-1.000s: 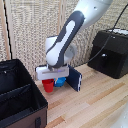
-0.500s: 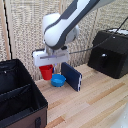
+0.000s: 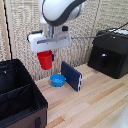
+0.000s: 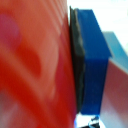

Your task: Please find the red cup among the items before you. Carefully move your gripper towards it and gently hold it. Locate the front section of the organizer in front of you. Transfer the red cup above the front section and let go, placing it within that section.

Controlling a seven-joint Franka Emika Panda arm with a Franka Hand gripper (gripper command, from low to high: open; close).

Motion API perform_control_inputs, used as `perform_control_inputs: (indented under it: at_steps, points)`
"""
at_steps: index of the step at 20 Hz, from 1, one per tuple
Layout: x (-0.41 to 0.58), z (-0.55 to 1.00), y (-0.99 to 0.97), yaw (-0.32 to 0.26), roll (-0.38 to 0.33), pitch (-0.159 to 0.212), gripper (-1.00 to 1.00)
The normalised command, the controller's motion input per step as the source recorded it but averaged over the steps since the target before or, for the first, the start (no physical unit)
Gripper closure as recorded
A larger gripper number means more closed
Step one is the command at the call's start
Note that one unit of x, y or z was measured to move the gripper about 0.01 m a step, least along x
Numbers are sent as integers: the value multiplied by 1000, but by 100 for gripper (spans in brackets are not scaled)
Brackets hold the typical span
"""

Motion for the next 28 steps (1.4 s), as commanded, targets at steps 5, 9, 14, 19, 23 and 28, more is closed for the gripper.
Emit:
perform_control_inputs:
  at_steps: [5,9,14,19,23,28]
  points:
    - [-61,536,566,58,130,161,100]
    - [-41,402,568,63,146,164,100]
    - [0,107,552,87,138,156,100]
    - [30,-51,573,106,93,149,100]
    - [99,-256,632,111,-12,16,100]
    - [113,-302,593,103,-64,-6,100]
